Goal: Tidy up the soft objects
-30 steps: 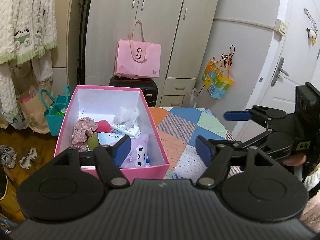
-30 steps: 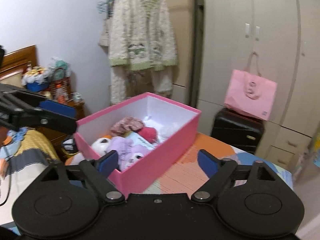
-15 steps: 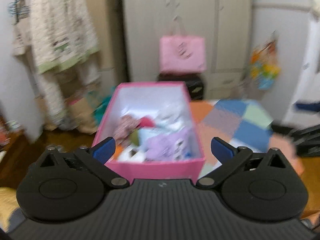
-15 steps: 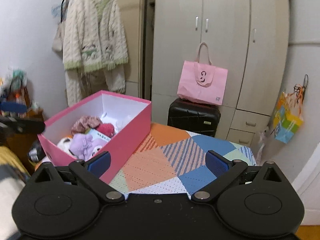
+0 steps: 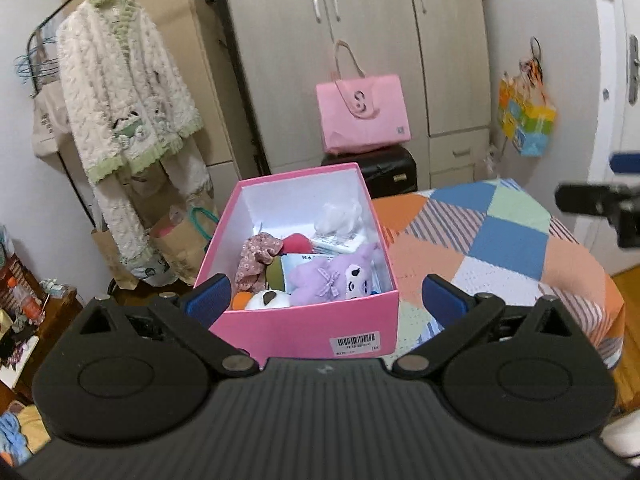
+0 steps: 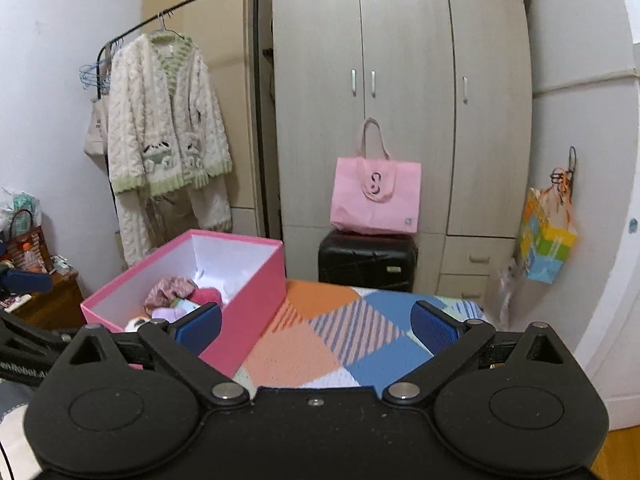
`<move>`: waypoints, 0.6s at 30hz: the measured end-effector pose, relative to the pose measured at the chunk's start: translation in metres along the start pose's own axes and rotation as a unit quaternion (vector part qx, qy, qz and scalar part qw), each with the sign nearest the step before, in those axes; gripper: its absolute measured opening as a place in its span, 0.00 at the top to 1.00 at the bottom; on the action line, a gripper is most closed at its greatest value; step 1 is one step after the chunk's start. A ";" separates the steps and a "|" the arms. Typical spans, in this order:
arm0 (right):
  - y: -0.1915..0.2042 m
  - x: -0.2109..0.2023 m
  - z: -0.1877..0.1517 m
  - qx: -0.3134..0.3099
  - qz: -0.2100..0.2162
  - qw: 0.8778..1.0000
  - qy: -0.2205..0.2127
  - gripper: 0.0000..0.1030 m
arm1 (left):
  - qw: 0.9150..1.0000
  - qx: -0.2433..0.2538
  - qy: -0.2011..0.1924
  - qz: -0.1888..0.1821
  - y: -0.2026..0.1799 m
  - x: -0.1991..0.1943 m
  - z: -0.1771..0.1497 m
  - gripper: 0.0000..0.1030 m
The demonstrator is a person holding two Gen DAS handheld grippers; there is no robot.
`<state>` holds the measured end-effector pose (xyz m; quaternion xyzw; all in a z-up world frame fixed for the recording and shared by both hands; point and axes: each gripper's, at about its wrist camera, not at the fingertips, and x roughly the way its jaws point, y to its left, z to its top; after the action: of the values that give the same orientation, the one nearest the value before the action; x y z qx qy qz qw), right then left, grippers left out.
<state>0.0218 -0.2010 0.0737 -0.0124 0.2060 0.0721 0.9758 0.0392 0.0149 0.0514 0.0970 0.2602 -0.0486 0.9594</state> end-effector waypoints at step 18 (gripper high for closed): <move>0.005 -0.029 -0.022 0.033 -0.036 0.999 0.017 0.01 | 0.998 -0.060 0.004 -0.014 0.007 0.003 -0.018 0.00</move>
<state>-0.0141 -0.2011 0.0651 0.0113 0.2243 0.0304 0.9740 0.0336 0.0257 0.0359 0.0363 0.2679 -0.0457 0.9617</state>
